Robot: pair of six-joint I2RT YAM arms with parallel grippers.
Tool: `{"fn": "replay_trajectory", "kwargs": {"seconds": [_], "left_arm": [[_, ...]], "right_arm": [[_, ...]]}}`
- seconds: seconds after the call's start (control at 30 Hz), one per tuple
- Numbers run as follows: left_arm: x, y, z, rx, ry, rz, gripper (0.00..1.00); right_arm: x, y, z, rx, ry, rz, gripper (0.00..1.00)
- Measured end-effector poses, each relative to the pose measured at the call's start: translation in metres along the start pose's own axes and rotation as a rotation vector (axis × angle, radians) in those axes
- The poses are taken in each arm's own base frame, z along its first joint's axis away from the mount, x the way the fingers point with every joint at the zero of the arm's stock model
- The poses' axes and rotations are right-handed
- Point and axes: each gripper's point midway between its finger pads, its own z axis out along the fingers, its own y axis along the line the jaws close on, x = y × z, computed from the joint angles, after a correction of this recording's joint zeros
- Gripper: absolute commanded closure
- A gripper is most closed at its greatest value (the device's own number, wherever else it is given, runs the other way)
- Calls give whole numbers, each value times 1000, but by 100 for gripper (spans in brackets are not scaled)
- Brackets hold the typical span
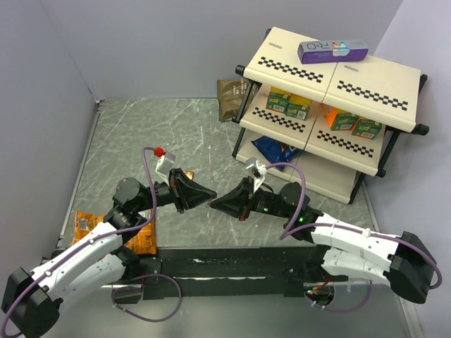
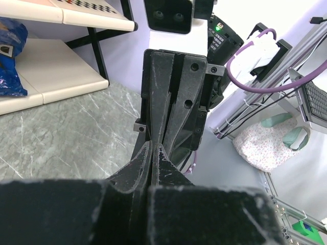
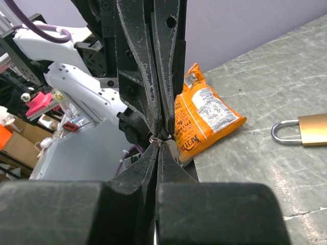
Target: Unlock with the key
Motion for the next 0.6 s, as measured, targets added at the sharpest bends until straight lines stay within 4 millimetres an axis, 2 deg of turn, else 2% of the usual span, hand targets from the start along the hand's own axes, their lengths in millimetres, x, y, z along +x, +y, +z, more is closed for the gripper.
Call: {"fn": "replay_trajectory", "kwargs": {"seconds": [0.3, 0.37, 0.4, 0.47, 0.5, 0.57, 0.6], "left_arm": [[-1, -1, 0, 3, -2, 3, 99], [-1, 0, 0, -2, -3, 1, 86], [-1, 1, 0, -6, -4, 1, 70], [-1, 3, 0, -19, -8, -6, 48], [0, 4, 0, -23, -7, -9, 31], [0, 6, 0, -33, -5, -8, 22], [1, 7, 0, -40, -5, -16, 12]], "right_arm": [[-1, 0, 0, -2, -2, -2, 100], [-1, -1, 0, 4, -4, -1, 100], [-1, -2, 0, 9, -4, 0, 100], [-1, -4, 0, 24, -7, 1, 100], [-1, -7, 0, 38, -9, 2, 100], [-3, -10, -1, 56, -16, 1, 100], [-3, -11, -1, 64, -20, 1, 100]]}}
